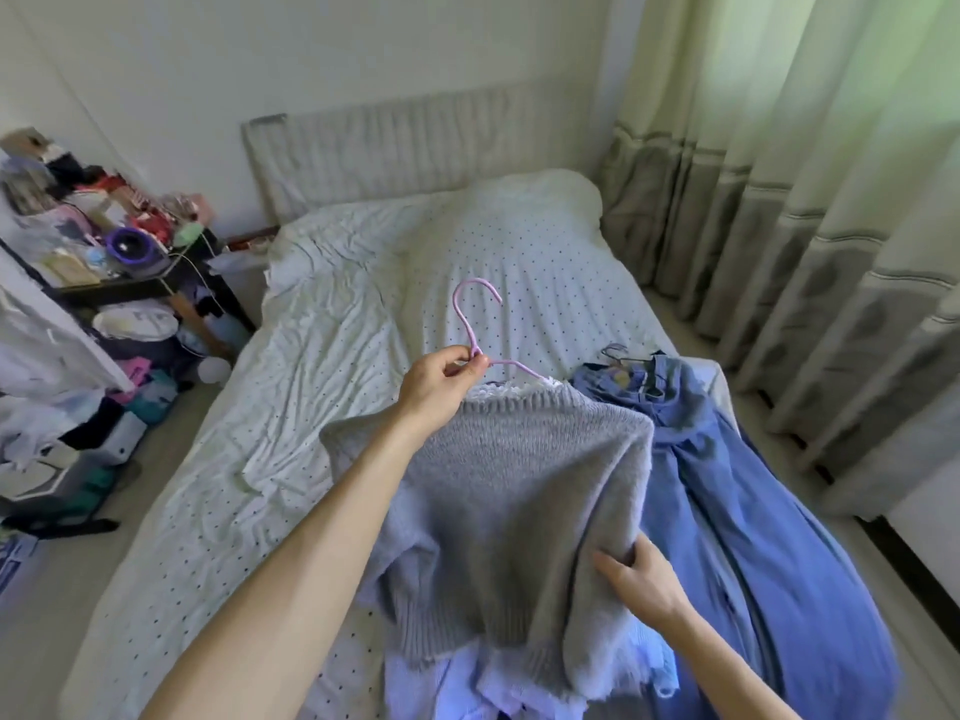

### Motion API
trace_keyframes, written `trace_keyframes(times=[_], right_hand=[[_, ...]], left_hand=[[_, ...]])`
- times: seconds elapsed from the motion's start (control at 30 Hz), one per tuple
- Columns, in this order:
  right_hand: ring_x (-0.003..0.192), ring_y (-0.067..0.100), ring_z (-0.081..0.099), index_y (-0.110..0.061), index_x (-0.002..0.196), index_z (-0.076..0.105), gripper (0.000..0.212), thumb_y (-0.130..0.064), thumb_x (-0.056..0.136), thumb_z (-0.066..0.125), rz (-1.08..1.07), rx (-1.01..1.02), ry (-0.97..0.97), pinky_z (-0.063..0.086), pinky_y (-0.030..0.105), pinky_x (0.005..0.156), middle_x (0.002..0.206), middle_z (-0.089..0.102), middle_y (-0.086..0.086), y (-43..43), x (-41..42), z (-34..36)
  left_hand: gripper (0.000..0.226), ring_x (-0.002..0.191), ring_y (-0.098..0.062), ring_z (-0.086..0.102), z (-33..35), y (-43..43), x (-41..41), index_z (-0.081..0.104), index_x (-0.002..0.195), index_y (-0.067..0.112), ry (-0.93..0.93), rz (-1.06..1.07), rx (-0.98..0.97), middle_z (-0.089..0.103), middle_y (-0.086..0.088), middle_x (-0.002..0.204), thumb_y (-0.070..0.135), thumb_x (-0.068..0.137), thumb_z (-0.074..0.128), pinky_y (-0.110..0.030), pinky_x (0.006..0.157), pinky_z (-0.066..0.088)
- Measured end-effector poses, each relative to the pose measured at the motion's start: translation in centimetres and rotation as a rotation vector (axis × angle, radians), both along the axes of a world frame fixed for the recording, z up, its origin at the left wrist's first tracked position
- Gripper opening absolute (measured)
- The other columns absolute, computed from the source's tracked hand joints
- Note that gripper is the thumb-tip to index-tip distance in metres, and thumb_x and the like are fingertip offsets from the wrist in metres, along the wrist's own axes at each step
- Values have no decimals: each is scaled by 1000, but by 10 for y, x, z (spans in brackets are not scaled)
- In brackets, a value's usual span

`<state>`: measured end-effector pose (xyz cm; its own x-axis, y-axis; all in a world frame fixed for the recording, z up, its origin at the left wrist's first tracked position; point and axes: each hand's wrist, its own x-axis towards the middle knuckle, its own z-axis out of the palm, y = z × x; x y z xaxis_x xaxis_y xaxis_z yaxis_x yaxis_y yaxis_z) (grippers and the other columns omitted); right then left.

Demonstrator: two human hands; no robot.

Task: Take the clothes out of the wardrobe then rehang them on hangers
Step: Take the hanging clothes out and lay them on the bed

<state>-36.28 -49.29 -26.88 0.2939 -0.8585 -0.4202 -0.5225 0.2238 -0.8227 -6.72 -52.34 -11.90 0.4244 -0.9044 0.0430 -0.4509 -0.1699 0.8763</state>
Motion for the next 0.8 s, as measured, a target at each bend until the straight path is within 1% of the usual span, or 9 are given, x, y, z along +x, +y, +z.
trace_keyframes(times=[0.07, 0.2, 0.3, 0.4, 0.47, 0.5, 0.57, 0.63, 0.8], right_hand=[[94, 8, 64, -36, 108, 57, 23, -28, 87, 63, 3, 4, 52, 54, 36, 84, 100, 68, -17, -22, 16, -3], [91, 15, 62, -24, 110, 54, 19, -28, 91, 58, 29, 64, 194, 52, 35, 78, 100, 65, -8, -68, 49, -25], [92, 20, 61, -20, 108, 52, 20, -30, 93, 58, 48, 110, 296, 50, 34, 75, 103, 64, -3, -100, 77, -49], [79, 15, 57, -21, 97, 48, 11, -28, 93, 55, 65, 156, 380, 43, 26, 60, 91, 61, -4, -133, 105, -71], [69, 16, 54, -19, 92, 43, 10, -24, 93, 52, 60, 170, 433, 41, 30, 57, 82, 59, -1, -156, 122, -82], [70, 20, 55, -18, 97, 45, 7, -22, 94, 50, 58, 185, 454, 41, 31, 60, 84, 60, 2, -166, 129, -88], [84, 30, 62, -20, 119, 49, 23, -22, 96, 48, 43, 205, 488, 47, 32, 69, 100, 66, 9, -186, 143, -103], [98, 37, 63, -18, 129, 48, 32, -22, 97, 46, 38, 218, 529, 51, 36, 81, 114, 67, 13, -202, 155, -118], [120, 30, 56, -20, 141, 42, 45, -26, 96, 48, 91, 207, 611, 45, 35, 85, 133, 60, 4, -215, 178, -161]], left_hand=[[18, 54, -3, 43, -13, -26, 16, 71, 87, 33, 5, -5, 54, 53, 21, 54, 48, 94, 62, -27, 59, 33], [21, 56, -11, 45, -60, -80, 54, 68, 91, 30, -23, -87, 206, 54, 15, 57, 47, 97, 58, -27, 56, 32], [25, 69, -19, 55, -108, -126, 82, 67, 98, 23, -35, -142, 317, 68, 0, 82, 45, 100, 54, -29, 62, 36], [24, 93, -29, 63, -161, -175, 109, 68, 104, 23, -37, -158, 393, 70, -8, 102, 42, 101, 54, -31, 71, 43], [27, 103, -31, 64, -196, -208, 123, 68, 115, 24, -44, -174, 451, 69, -9, 116, 41, 102, 52, -33, 74, 45], [28, 103, -30, 64, -214, -222, 130, 68, 119, 26, -51, -187, 485, 68, -8, 120, 41, 103, 51, -33, 75, 45], [31, 104, -28, 62, -250, -249, 139, 65, 126, 27, -82, -204, 555, 66, -7, 126, 41, 104, 48, -32, 80, 46], [36, 110, -30, 61, -285, -269, 147, 61, 131, 23, -126, -214, 635, 64, -11, 129, 40, 105, 44, -36, 89, 49], [37, 113, -33, 59, -359, -300, 162, 52, 136, 15, -206, -197, 770, 62, -13, 129, 33, 106, 40, -45, 93, 50]])
